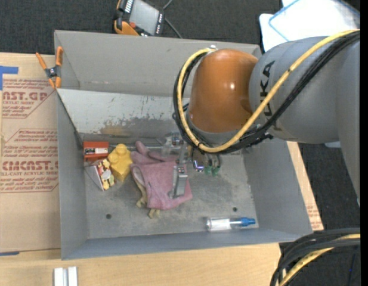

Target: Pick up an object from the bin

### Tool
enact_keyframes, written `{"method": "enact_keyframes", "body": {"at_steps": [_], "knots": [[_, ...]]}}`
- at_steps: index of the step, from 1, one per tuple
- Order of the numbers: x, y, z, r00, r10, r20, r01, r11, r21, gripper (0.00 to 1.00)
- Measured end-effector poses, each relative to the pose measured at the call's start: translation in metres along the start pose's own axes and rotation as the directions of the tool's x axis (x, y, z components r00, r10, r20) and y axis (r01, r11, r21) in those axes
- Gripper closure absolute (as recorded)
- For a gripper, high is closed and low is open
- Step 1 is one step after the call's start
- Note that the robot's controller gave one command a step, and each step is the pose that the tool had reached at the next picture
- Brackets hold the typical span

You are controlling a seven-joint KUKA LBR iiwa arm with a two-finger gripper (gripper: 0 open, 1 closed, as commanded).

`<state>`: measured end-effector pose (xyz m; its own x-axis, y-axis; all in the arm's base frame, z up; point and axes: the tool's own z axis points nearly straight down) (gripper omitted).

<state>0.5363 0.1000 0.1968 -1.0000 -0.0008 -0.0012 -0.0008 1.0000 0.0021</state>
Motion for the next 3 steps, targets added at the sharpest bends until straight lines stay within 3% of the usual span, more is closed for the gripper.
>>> {"method": "enact_keyframes", "body": {"at_steps": [1, 2, 3], "knots": [[0.005, -0.001, 0.024, 0.991, -0.134, 0.0, 0.134, 0.991, 0.0, 0.0], [0.004, -0.01, 0.077, 0.968, -0.25, -0.001, 0.25, 0.968, 0.0, 0.0], [0.026, -0.017, 0.121, 0.945, -0.328, 0.01, 0.328, 0.945, 0.001, 1.0]]}}
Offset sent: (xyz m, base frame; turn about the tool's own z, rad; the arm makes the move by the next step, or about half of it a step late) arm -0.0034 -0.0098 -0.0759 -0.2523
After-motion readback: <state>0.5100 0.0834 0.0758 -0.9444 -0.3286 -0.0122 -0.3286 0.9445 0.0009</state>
